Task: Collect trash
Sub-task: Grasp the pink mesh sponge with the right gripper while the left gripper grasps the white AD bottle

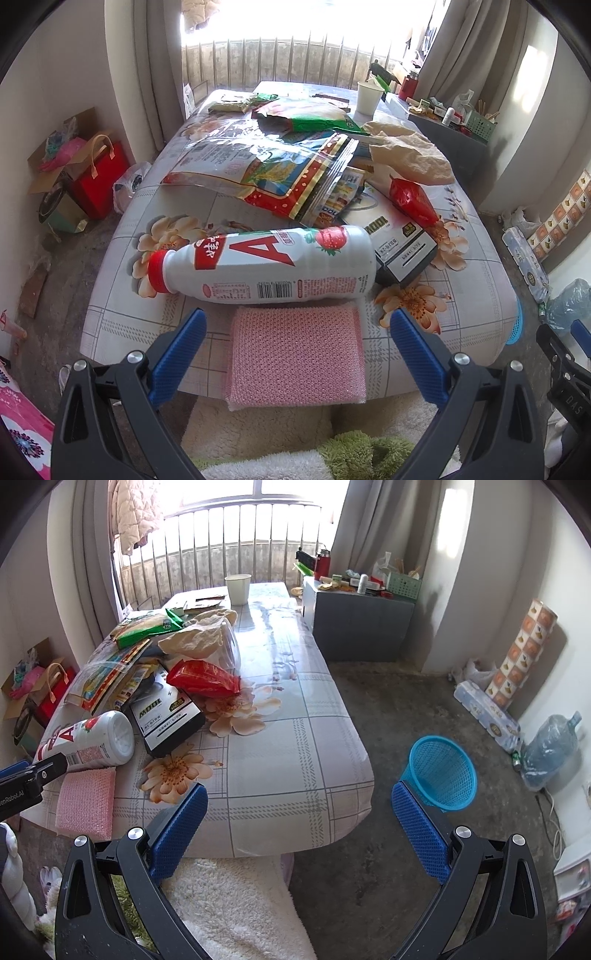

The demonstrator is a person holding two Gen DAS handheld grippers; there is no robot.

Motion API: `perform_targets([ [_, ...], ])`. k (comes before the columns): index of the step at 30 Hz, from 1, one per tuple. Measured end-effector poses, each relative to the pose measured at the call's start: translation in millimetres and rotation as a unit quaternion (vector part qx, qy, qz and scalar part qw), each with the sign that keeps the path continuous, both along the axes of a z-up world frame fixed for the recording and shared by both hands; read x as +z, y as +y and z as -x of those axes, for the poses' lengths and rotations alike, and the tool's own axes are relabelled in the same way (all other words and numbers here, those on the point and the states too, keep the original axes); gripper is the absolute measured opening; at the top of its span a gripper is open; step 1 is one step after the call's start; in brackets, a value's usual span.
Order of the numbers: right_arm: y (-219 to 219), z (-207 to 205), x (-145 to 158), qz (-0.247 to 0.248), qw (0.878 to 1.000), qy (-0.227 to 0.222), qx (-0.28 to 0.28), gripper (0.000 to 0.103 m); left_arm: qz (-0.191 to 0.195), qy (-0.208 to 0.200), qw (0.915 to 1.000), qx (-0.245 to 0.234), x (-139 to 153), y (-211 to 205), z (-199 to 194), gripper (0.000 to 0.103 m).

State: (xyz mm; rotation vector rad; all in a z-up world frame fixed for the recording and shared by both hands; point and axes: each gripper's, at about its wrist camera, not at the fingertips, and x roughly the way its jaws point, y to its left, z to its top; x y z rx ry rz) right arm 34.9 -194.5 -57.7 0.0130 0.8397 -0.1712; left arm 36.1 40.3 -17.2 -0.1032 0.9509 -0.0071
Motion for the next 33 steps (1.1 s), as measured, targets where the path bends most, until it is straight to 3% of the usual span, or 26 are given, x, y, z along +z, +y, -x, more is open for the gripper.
perform_targets([
  [5, 12.7, -23.6, 5.4, -0.02, 1.0, -0.017, 0.001, 0.095, 0.048, -0.034, 0.9982, -0.012, 9.3, 39.3, -20.9, 0.097],
  [11, 32.2, -50.2, 14.3, -0.064, 0.996, -0.059, 0.028, 0.095, 0.093, -0.126, 0.9875, -0.01, 27.9, 97.0, -45.1, 0.097],
  [15, 55.2, -62.3, 19.1, -0.075, 0.991, -0.07, 0.081, 0.095, 0.145, -0.114, 0.9824, 0.031, 26.0, 138.2, -62.7, 0.097],
  [18, 83.2, -64.1, 19.4, -0.081, 0.98, -0.061, 0.17, 0.095, 0.161, -0.108, 0.9792, 0.059, 22.5, 161.7, -68.2, 0.097],
  [21, 116.9, -60.9, 12.2, -0.086, 0.957, -0.021, 0.277, 0.095, 0.16, -0.105, 0.9791, 0.069, 17.1, 172.4, -64.3, 0.097],
  [26, 161.9, -43.4, -10.2, -0.078, 0.898, 0.046, 0.43, 0.095, 0.168, -0.088, 0.9797, 0.066, 2.8, 182.4, -41.0, 0.097],
  [29, 188.2, -32.4, -22.2, -0.043, 0.855, 0.059, 0.513, 0.095, 0.161, -0.078, 0.9813, 0.072, -5.9, 185.5, -27.0, 0.096],
  [33, 214.1, -31.9, -40.2, 0.016, 0.811, 0.063, 0.581, 0.095, 0.172, -0.071, 0.9781, 0.093, -13.4, 191.8, -11.0, 0.094],
])
